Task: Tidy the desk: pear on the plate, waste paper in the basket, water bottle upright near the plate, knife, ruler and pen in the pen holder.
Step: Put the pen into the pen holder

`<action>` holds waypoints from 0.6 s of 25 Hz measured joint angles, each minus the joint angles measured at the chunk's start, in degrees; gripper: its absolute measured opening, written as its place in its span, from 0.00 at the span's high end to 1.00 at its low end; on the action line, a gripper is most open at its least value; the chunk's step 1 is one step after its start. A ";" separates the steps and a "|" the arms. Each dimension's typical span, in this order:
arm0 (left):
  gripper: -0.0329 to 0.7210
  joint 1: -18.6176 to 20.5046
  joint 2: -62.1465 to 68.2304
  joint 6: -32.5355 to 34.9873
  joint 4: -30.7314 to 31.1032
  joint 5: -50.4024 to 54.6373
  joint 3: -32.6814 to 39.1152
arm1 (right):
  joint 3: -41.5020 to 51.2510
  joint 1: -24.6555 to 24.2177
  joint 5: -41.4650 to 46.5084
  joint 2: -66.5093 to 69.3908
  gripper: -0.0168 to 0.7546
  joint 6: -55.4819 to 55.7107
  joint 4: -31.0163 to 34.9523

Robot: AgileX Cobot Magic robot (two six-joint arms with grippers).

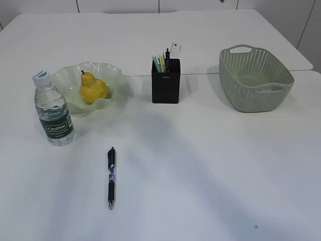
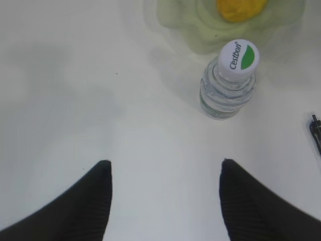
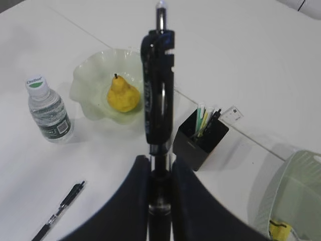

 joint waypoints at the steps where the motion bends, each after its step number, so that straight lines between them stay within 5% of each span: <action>1: 0.33 0.00 0.00 0.00 0.00 0.00 0.00 | 4.19 0.00 -4.24 -1.12 0.87 -0.10 -0.05; 9: 0.33 0.00 0.00 0.00 -0.09 0.00 0.00 | 32.86 0.00 -39.33 -6.46 0.87 -0.23 -0.14; 15: 0.33 0.00 0.00 0.00 -0.09 -0.90 0.00 | 42.23 0.00 -60.50 -3.46 0.87 -0.33 -0.14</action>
